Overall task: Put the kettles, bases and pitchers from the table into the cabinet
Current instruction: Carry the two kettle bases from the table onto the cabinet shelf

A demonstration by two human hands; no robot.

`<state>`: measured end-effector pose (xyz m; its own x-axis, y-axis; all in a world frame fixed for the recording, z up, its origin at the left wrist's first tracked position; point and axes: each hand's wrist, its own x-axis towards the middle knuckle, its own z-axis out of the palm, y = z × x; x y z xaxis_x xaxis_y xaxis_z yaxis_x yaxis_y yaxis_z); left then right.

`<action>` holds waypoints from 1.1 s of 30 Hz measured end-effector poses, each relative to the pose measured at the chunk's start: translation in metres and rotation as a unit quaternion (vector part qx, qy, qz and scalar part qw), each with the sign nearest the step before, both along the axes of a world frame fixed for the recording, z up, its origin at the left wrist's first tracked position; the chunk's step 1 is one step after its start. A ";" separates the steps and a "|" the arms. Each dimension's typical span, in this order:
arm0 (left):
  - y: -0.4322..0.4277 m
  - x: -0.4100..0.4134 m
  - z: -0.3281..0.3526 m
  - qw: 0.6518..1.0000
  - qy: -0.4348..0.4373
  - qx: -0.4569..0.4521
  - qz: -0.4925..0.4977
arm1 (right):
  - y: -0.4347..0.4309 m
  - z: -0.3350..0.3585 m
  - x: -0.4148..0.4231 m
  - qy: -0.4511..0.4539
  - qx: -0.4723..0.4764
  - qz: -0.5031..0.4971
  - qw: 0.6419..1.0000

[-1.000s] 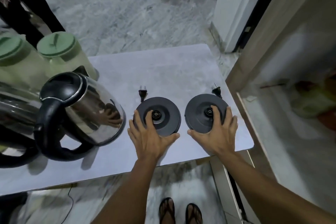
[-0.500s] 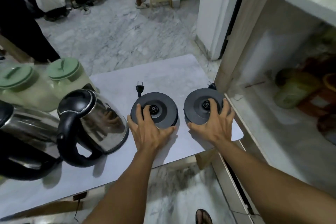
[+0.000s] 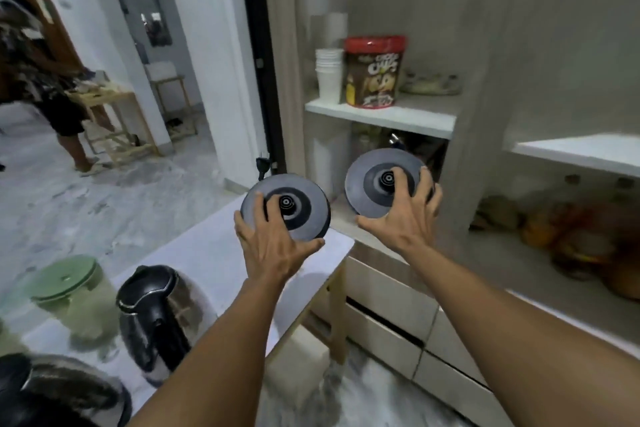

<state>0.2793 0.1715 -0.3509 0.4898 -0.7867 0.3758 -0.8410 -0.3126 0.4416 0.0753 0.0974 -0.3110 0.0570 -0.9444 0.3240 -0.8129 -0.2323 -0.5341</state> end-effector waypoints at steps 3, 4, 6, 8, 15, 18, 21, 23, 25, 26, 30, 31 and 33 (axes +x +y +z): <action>-0.003 -0.045 0.030 0.997 -0.021 -0.016 -0.074 | 0.026 0.031 -0.055 0.007 -0.028 -0.080 0.996; -0.005 -0.063 0.040 0.995 -0.022 -0.022 -0.100 | 0.034 0.040 -0.074 0.007 -0.035 -0.108 0.994; -0.013 -0.099 0.057 0.988 -0.032 -0.037 -0.146 | 0.046 0.055 -0.111 0.008 -0.037 -0.152 0.988; -0.021 -0.139 0.073 0.980 -0.044 -0.053 -0.186 | 0.057 0.067 -0.150 0.027 -0.045 -0.192 0.980; -0.048 -0.285 0.116 0.942 -0.048 -0.086 -0.321 | 0.072 0.089 -0.289 0.042 -0.075 -0.305 0.948; -0.069 -0.347 0.128 0.922 -0.044 -0.093 -0.372 | 0.066 0.094 -0.349 0.033 -0.080 -0.337 0.937; -0.105 -0.404 0.132 0.914 -0.042 -0.101 -0.391 | 0.046 0.098 -0.403 0.025 -0.068 -0.351 0.933; -0.131 -0.441 0.136 0.910 -0.031 -0.100 -0.401 | 0.029 0.103 -0.439 0.035 -0.064 -0.358 0.931; -0.153 -0.472 0.141 0.906 -0.025 -0.090 -0.413 | 0.013 0.109 -0.468 0.042 -0.045 -0.358 0.932; -0.163 -0.484 0.143 0.905 -0.024 -0.086 -0.416 | 0.003 0.111 -0.481 0.045 -0.038 -0.354 0.933; -0.209 -0.519 0.146 0.916 0.004 -0.059 -0.396 | -0.043 0.120 -0.519 0.046 -0.003 -0.350 0.935; -0.220 -0.524 0.146 0.919 0.010 -0.045 -0.391 | -0.055 0.119 -0.524 0.044 0.015 -0.349 0.936; -0.242 -0.531 0.144 0.921 0.011 -0.015 -0.390 | -0.079 0.116 -0.533 0.036 0.046 -0.342 0.938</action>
